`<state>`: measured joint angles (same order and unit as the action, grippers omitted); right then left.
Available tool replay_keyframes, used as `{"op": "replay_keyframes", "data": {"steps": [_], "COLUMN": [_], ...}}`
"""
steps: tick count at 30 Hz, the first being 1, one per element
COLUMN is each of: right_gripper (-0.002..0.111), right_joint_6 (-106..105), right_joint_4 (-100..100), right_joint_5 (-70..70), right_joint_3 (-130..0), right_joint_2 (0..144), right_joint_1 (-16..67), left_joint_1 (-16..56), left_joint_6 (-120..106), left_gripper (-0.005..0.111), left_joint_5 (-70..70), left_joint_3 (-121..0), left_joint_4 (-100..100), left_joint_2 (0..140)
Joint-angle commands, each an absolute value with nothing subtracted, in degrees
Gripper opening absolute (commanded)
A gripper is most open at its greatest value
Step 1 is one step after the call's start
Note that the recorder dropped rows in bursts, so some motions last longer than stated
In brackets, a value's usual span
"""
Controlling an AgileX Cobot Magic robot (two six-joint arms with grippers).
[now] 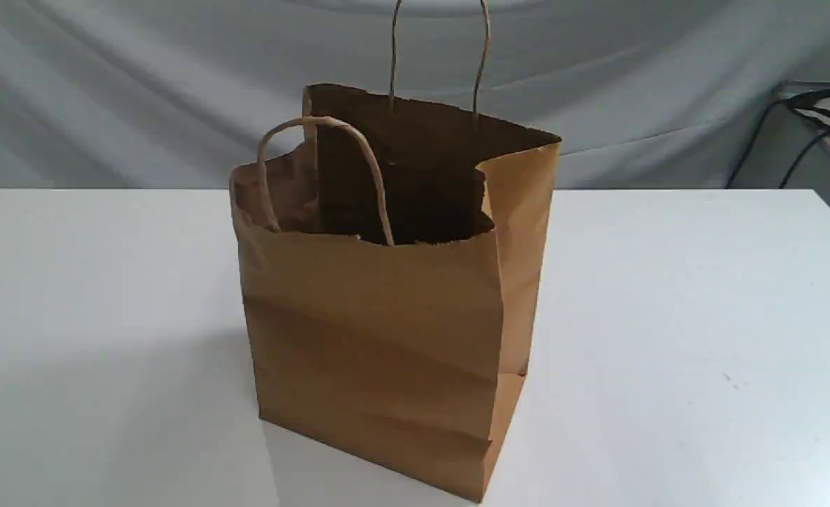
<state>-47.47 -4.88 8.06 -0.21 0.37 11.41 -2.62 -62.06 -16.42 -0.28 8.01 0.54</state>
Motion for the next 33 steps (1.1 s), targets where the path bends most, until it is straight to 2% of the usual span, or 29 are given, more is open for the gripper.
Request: {"op": "replay_keyframes", "data": {"steps": [1,12,18,28,33], "right_gripper": [0.0,0.0,0.0,0.0,0.0], "right_joint_6": [-47.54,-47.54,-47.54,-47.43,-47.43], "right_joint_4": [-2.31,2.82,4.36,36.23,42.57], "right_joint_5": [8.11,8.11,8.11,8.11,8.11], "right_joint_3": [0.0,0.0,0.0,0.0,0.0], "right_joint_2": [0.0,0.0,0.0,0.0,0.0], "right_joint_1": [11.42,11.42,11.42,11.42,11.42], "left_joint_1": [-2.77,-2.77,-2.77,-2.77,-2.77], "left_joint_6": [-61.5,-59.86,-34.9,-9.57,0.83], "left_gripper": [0.0,0.0,0.0,0.0,0.0], "left_joint_5": [-16.69,-16.16,-10.49,-3.07,-0.85], "left_joint_3": [0.0,0.0,0.0,0.0,0.0], "left_joint_4": [8.28,8.52,8.52,8.52,8.52], "left_joint_2": [0.22,0.22,0.22,0.22,0.22]}}
